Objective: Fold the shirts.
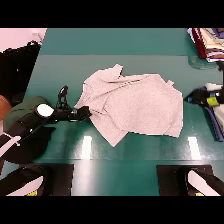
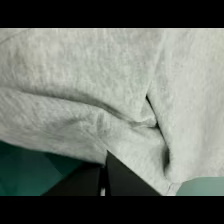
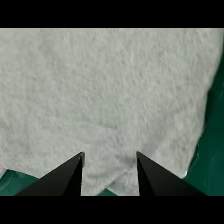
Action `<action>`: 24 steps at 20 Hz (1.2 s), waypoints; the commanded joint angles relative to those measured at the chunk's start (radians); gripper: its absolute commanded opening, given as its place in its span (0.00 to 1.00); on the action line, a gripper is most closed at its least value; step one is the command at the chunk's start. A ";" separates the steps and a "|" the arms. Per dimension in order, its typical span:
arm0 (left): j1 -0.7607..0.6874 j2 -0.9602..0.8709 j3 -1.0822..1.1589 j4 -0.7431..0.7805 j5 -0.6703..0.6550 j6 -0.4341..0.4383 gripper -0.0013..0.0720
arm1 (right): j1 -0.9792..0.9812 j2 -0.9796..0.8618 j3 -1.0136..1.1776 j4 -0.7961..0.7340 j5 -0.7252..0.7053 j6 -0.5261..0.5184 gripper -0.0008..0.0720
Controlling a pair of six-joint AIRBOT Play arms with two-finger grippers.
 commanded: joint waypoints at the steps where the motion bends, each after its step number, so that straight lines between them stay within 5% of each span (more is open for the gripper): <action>1: -0.001 -0.001 0.041 0.013 -0.019 0.030 0.06 | -0.135 0.092 -0.209 -0.045 0.058 0.000 0.63; 2: -0.001 -0.001 0.041 0.013 -0.021 0.030 0.06 | -0.177 0.101 -0.266 -0.043 0.086 0.000 0.78; 3: -0.001 -0.001 0.041 0.012 -0.023 0.030 0.06 | -0.206 0.102 -0.320 -0.038 0.096 0.000 0.76; 4: -0.001 -0.001 0.041 0.012 -0.024 0.030 0.06 | -0.219 0.101 -0.363 -0.030 0.084 0.000 0.60; 5: -0.001 -0.001 0.041 0.013 -0.032 0.030 0.06 | -0.219 0.101 -0.405 -0.013 0.060 0.000 0.57; 18: -0.001 -0.001 0.041 0.044 -0.101 0.030 0.06 | -0.218 -0.033 -0.497 0.141 -0.101 0.007 0.56; 20: -0.001 -0.001 0.041 0.045 -0.102 0.030 0.06 | -0.218 -0.045 -0.497 0.140 -0.119 0.007 0.49; 24: -0.001 0.007 0.045 0.065 -0.136 0.029 0.05 | -0.218 0.006 -0.496 0.145 -0.118 -0.014 0.03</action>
